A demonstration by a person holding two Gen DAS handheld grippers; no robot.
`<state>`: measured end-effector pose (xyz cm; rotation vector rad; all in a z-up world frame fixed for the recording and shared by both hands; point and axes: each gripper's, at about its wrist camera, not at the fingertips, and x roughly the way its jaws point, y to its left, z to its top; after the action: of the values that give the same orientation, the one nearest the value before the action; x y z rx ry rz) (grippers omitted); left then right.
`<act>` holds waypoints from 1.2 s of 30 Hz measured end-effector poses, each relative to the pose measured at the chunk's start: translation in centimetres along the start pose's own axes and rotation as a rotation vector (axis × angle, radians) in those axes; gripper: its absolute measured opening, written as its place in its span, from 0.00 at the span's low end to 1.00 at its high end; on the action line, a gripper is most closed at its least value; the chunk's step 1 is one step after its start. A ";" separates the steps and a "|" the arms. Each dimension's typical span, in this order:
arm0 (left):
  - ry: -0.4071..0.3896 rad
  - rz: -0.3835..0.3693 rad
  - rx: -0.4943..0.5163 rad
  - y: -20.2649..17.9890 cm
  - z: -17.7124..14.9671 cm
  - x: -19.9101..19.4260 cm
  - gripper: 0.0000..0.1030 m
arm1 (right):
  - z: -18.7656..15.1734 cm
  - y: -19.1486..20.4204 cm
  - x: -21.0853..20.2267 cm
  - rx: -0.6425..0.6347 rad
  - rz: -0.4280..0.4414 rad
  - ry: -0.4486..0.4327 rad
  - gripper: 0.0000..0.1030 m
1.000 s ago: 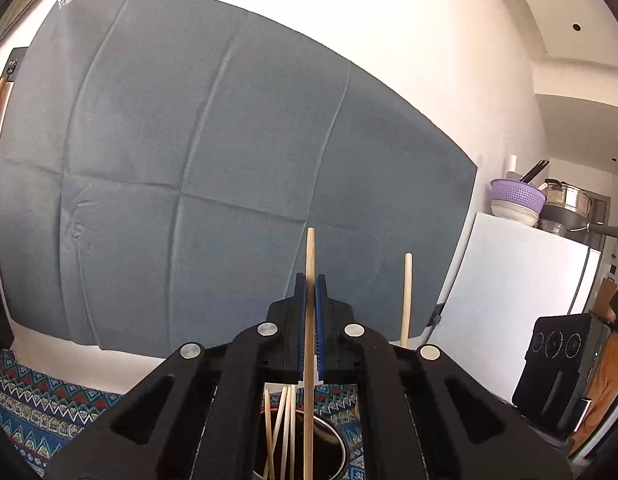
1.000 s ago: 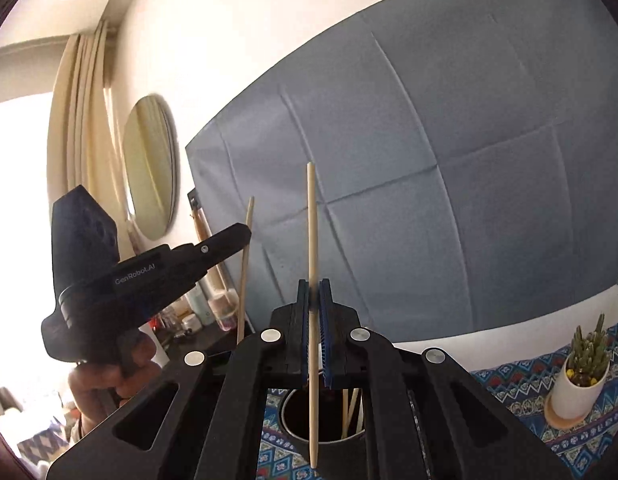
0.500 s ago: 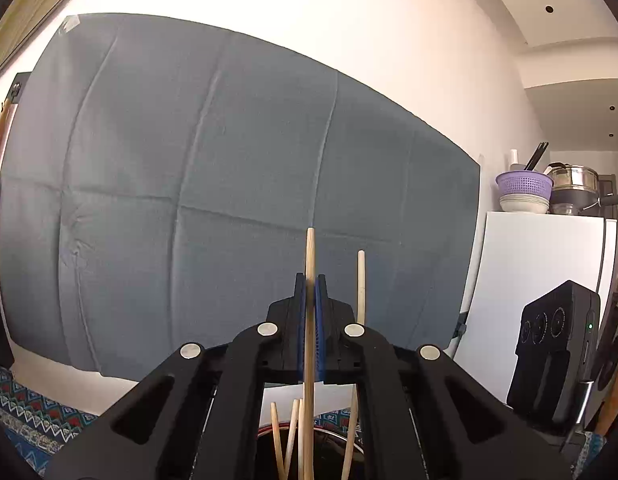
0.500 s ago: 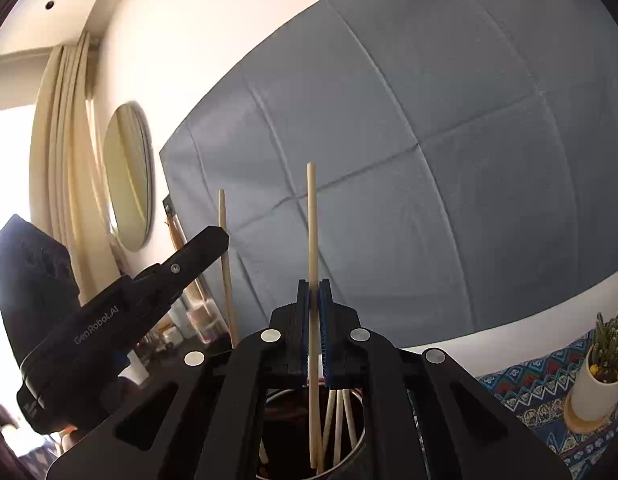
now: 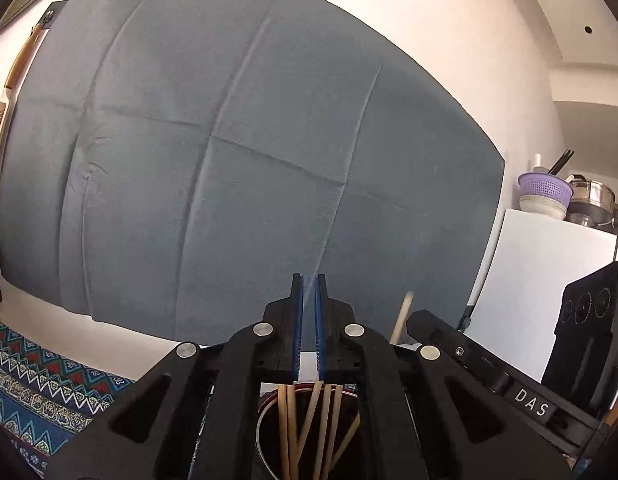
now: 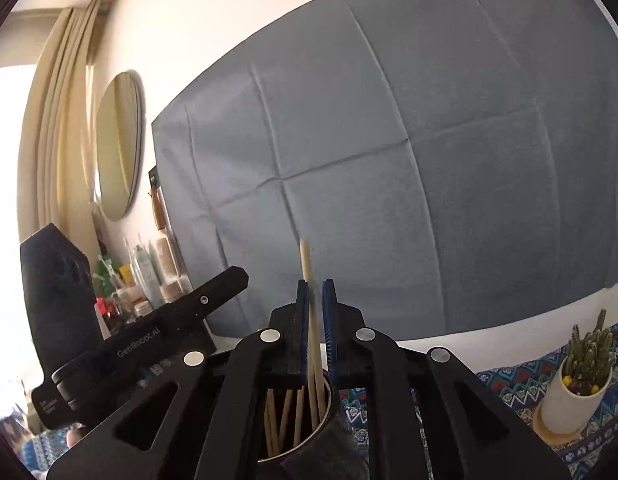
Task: Organize utensils
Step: 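Open both tools and raise them away from the holder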
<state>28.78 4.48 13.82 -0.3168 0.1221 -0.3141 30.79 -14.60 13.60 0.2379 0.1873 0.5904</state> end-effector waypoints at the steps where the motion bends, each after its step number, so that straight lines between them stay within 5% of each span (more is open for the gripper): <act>1: -0.006 0.002 -0.014 0.2 0.2 -0.2 0.11 | 0.1 0.1 -0.1 -0.010 -0.002 -0.003 0.09; 3: -0.027 0.027 -0.011 0.3 0.5 -0.7 0.40 | 0.4 0.3 -0.7 -0.032 -0.026 -0.024 0.22; 5: -0.058 0.068 0.018 0.2 1.0 -1.4 0.55 | 0.8 0.4 -1.7 -0.042 -0.053 -0.062 0.51; 7: -0.076 0.149 0.086 -0.4 1.7 -1.8 0.73 | 1.4 0.5 -2.6 -0.062 -0.075 -0.087 0.54; 10: -0.121 0.239 0.136 -1.0 2.8 -3.1 0.94 | 2.4 0.6 -3.9 -0.087 -0.140 -0.123 0.81; 19: -0.048 0.295 0.072 -0.3 4.9 -4.1 0.94 | 4.7 0.6 -6.3 -0.087 -0.190 -0.175 0.91; 36: 0.016 0.367 0.245 -3.0 5.1 -4.7 0.94 | 5.6 2.7 -6.9 -0.205 -0.276 -0.133 0.92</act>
<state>24.35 4.75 19.93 -0.0453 0.1534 0.0330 25.11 -17.33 20.44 0.0503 0.0293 0.3147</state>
